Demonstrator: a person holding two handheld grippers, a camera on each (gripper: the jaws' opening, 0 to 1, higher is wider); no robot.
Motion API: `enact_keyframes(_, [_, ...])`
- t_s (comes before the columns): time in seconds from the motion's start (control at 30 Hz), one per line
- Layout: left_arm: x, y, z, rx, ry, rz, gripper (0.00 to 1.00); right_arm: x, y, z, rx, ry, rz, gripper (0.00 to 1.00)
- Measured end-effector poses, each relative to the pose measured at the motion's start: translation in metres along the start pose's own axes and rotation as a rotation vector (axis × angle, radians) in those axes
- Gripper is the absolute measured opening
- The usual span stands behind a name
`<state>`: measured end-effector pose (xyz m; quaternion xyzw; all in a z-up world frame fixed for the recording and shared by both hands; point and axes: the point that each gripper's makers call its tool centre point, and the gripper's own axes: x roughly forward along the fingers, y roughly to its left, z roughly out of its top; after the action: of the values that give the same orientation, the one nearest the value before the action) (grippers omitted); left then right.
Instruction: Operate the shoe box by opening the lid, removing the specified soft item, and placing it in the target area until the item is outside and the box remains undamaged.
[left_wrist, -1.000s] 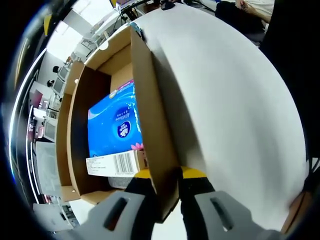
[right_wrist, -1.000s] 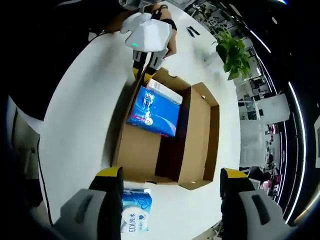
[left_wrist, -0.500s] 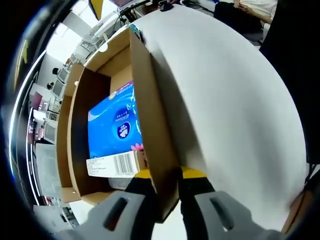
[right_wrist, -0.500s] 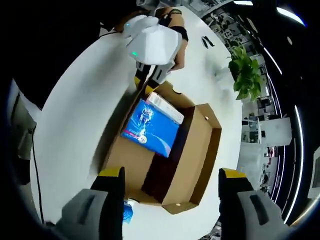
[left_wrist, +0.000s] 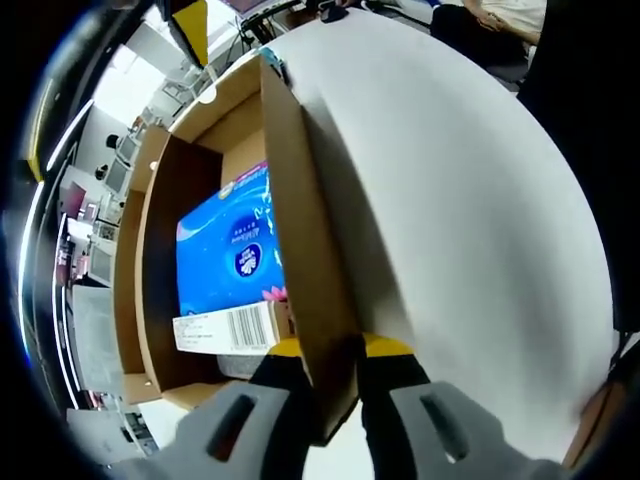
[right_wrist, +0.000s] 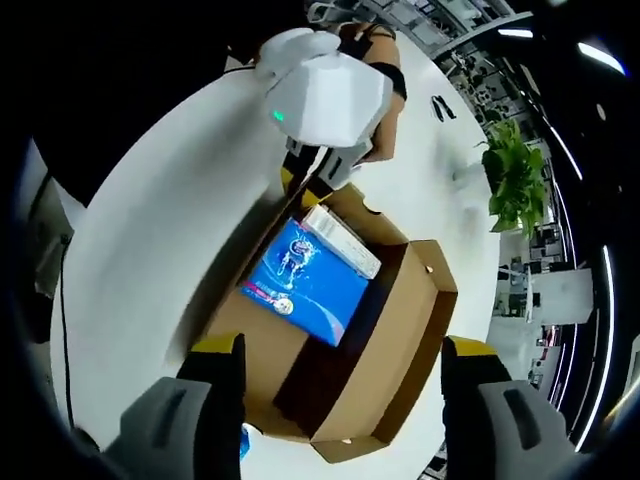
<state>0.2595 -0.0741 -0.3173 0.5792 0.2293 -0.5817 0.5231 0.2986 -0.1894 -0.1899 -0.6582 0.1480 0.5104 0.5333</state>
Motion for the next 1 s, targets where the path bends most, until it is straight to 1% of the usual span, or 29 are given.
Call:
enact_keyframes(0.17, [0.000, 0.001, -0.001, -0.004, 0.001, 0.001, 0.14, 0.005, 0.002, -0.003, 0.001, -0.004, 0.018, 0.84])
enact_keyframes(0.33, [0.001, 0.002, -0.002, -0.005, 0.006, 0.000, 0.14, 0.012, 0.002, -0.003, -0.013, -0.003, 0.013, 0.84])
enact_keyframes(0.47, [0.001, 0.001, -0.001, -0.005, 0.006, 0.003, 0.14, 0.015, 0.007, -0.003, -0.037, 0.000, 0.028, 0.85])
enact_keyframes(0.67, [0.000, 0.001, 0.000, -0.003, 0.001, 0.008, 0.14, 0.024, 0.004, -0.003, -0.033, -0.001, 0.033, 0.85])
enact_keyframes(1.0, [0.000, 0.000, 0.001, -0.001, 0.004, 0.005, 0.14, 0.032, 0.000, 0.002, -0.063, 0.000, 0.044, 0.85])
